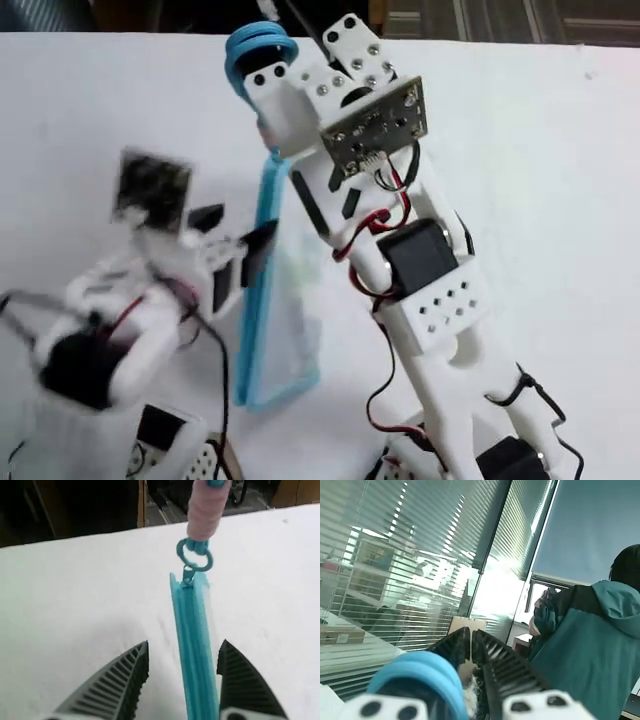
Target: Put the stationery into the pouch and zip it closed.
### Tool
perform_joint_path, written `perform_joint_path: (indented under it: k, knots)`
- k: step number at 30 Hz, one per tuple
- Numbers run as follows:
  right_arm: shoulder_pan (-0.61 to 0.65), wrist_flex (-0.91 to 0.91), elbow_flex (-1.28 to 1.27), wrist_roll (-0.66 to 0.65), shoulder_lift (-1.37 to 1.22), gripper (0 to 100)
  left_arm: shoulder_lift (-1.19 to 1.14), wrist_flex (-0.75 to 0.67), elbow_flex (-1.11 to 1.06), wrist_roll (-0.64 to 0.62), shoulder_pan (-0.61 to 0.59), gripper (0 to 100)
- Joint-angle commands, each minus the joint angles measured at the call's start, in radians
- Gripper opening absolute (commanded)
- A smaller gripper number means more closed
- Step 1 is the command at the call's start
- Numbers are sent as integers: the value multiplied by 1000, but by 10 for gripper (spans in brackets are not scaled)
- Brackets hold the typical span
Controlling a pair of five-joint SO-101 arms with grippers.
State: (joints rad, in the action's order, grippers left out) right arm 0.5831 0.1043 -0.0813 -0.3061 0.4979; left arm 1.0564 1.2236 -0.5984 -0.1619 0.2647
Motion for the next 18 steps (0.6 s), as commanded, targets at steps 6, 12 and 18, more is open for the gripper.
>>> perform_joint_path:
  k: [6,12,18]
  knots:
    - [7,2,41,-5,97,16,-216,-184,28,-41,-54,235]
    - [2,45,46,-5,104,16,-282,-153,147,-40,8,204]
    - [-30,50,43,-6,96,16,-309,-60,281,-37,1,20]
